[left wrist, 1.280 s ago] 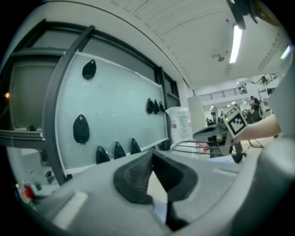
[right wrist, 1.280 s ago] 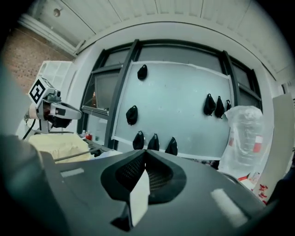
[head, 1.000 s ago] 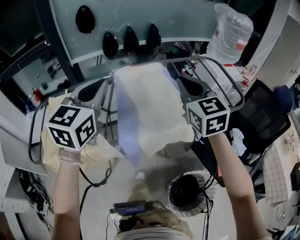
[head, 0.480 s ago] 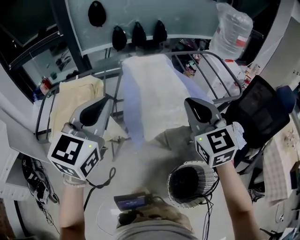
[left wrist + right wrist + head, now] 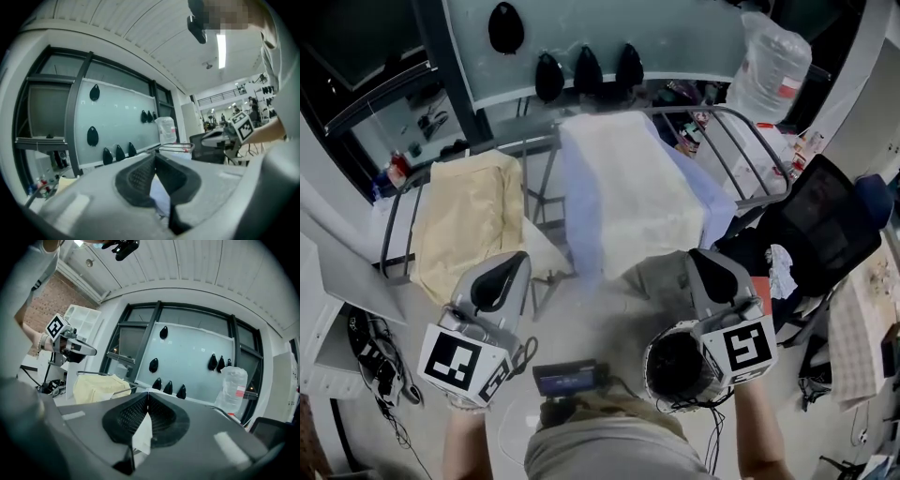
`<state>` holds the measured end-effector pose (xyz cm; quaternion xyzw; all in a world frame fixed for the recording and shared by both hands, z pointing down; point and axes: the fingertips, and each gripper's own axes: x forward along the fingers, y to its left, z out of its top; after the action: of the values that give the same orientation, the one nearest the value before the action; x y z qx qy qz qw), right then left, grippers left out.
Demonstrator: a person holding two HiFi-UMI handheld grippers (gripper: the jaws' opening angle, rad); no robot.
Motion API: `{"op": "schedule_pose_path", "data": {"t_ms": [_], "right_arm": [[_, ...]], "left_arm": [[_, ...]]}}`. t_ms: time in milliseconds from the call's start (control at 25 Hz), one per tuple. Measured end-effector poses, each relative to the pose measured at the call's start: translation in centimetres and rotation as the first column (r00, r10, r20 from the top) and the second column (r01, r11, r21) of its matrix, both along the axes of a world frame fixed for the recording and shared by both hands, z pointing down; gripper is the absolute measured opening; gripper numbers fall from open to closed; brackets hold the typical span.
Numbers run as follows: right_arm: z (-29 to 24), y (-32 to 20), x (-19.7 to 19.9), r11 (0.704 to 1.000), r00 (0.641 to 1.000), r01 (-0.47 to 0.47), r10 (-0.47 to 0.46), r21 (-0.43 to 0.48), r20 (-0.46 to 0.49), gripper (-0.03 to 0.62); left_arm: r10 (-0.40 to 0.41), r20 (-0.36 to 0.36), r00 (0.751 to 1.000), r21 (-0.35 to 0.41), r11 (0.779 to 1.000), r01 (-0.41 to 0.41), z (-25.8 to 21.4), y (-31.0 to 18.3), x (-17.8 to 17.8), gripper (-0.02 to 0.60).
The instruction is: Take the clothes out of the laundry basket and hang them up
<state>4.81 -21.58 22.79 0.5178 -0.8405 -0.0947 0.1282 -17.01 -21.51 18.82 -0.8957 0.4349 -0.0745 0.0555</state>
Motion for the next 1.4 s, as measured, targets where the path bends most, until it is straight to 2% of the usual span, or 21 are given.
{"op": "schedule_pose_path", "data": {"t_ms": [200, 360, 640, 1200, 1400], "right_arm": [[1.3, 1.4, -1.3, 1.0, 1.0, -0.019, 0.019, -0.008, 0.006, 0.003], [2.8, 2.1, -2.0, 0.998, 0.999, -0.044, 0.045, -0.05, 0.025, 0.003], [4.0, 2.6, -2.0, 0.995, 0.998, -0.057, 0.058, -0.082, 0.018, 0.003], [5.5, 2.7, -2.1, 0.989, 0.995, -0.07, 0.078, -0.134, 0.055, 0.003], [5.1, 2.4, -2.4, 0.992, 0.997, -0.055, 0.061, -0.117, 0.051, 0.003]], "left_arm": [[0.025, 0.004, 1.0, -0.042, 0.999, -0.025, 2.7, 1.2, -0.8, -0.006], [0.036, 0.033, 0.999, -0.073, 0.997, -0.033, 4.7, 1.8, -1.6, -0.006], [0.045, 0.06, 0.997, -0.102, 0.994, -0.039, 6.5, 1.6, -1.7, -0.006], [0.077, 0.02, 0.997, -0.146, 0.987, -0.073, 7.6, 1.5, 0.1, -0.006], [0.083, 0.012, 0.996, -0.147, 0.986, -0.08, 7.6, 1.5, 0.6, -0.006]]}}
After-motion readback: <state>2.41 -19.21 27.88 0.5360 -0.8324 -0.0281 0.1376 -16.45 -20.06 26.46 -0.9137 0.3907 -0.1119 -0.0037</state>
